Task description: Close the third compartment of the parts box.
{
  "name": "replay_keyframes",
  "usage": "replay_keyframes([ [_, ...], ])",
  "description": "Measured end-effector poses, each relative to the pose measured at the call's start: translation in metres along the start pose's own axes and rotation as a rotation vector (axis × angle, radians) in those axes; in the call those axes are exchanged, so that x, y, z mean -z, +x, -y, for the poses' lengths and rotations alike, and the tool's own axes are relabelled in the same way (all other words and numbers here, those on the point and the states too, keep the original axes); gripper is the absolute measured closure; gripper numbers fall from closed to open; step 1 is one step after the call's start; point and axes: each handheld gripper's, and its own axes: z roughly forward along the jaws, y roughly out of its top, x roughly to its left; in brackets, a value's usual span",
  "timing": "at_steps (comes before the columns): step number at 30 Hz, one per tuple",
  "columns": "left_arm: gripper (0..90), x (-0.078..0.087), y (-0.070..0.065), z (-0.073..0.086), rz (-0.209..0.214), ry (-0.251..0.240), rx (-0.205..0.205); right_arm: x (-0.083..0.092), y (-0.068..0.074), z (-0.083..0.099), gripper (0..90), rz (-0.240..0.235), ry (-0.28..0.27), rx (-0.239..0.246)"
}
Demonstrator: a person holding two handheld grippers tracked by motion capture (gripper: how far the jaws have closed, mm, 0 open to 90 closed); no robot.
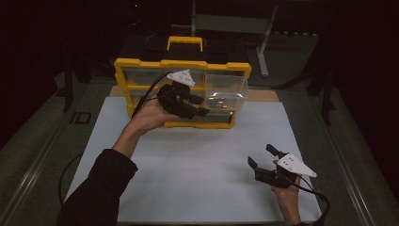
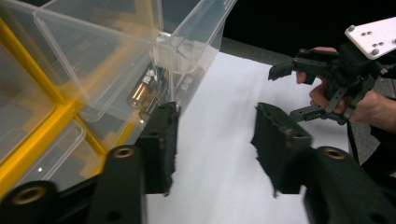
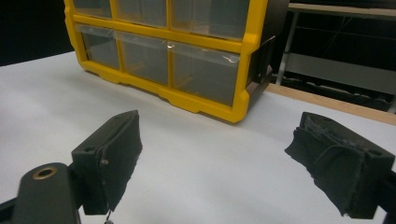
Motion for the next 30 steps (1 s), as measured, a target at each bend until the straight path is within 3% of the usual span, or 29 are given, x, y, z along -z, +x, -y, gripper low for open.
replay_keyframes([
  [8,76.1,-0.003,0.001,-0.002,-0.012,-0.016,-0.006,0.000,0.000,0.000,14.3,0.000,0.000,0.000],
  [13,89.8,-0.005,0.008,-0.002,-0.030,-0.034,0.027,0.000,0.000,0.000,14.3,0.000,0.000,0.000],
  [22,90.0,-0.010,0.008,-0.005,-0.007,-0.047,0.038,0.000,0.000,0.000,14.3,0.000,0.000,0.001],
  [30,90.0,-0.012,0.009,-0.009,-0.020,-0.047,0.041,0.000,0.000,0.000,14.3,0.000,0.000,0.001],
])
